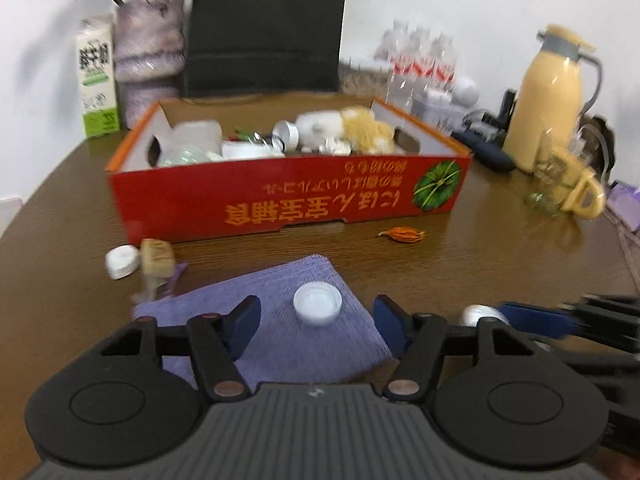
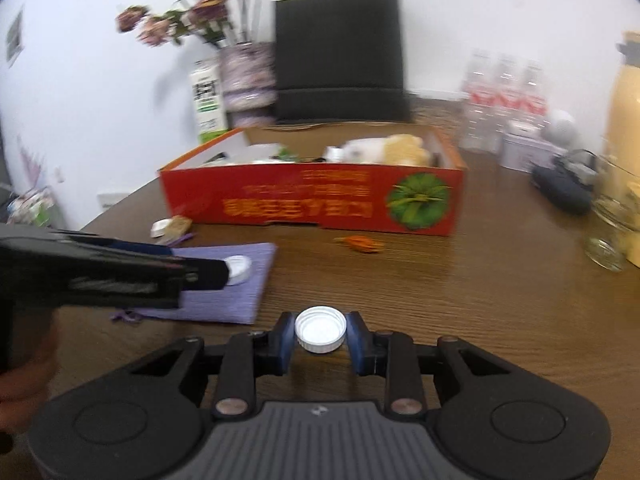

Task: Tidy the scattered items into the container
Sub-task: 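Grasp a white cap with right tool while left tool grasps another white cap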

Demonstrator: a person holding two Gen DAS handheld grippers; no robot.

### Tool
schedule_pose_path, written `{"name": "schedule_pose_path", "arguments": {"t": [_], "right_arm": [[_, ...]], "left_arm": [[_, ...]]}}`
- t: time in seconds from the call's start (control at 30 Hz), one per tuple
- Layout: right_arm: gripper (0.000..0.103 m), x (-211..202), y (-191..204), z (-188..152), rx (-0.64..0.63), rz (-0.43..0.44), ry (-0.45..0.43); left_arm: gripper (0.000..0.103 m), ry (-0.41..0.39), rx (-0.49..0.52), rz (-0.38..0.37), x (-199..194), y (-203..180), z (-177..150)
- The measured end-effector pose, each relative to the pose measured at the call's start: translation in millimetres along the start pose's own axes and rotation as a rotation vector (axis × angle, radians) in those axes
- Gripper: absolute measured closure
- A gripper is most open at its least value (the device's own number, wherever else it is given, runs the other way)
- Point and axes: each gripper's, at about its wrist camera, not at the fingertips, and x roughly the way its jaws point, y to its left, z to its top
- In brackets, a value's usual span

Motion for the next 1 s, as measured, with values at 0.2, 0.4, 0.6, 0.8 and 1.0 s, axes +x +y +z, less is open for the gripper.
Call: {"name": "schedule_pose_path", "arguments": {"t": [0.2,0.4,0.6,0.8,1.0], "right_arm": [[0.076,-8.4,-15.5,-8.6,0.019,-0.011,0.008],[0.076,-10.7,-12.6,-9.2,0.020,0.008,0.005],[0.076,-35.6,2.8,-6.7,0.004,0.034,-0.043],[0.076,-63.5,15.8,-12.4,-0.019,0.035,-0.061],[0.076,-98.2,26.5,-18.2,-0.032,0.024,-0.100]], "left_arm": [[0.074,-0.007,-0.029,-0.032,2.2,1.2,-1.1],[0.074,-0.046,-0.059,-0.005,-31.6,3.2,-3.8],[0.074,-0.071,-0.081,0.002,-76.2,2.3,-19.4],[0.074,-0.082,-0.051,0.005,-115.5,-5.2,-46.0],[0.074,-0.124,-0.066,0.008,-152.5,-4.3,-61.3]]}}
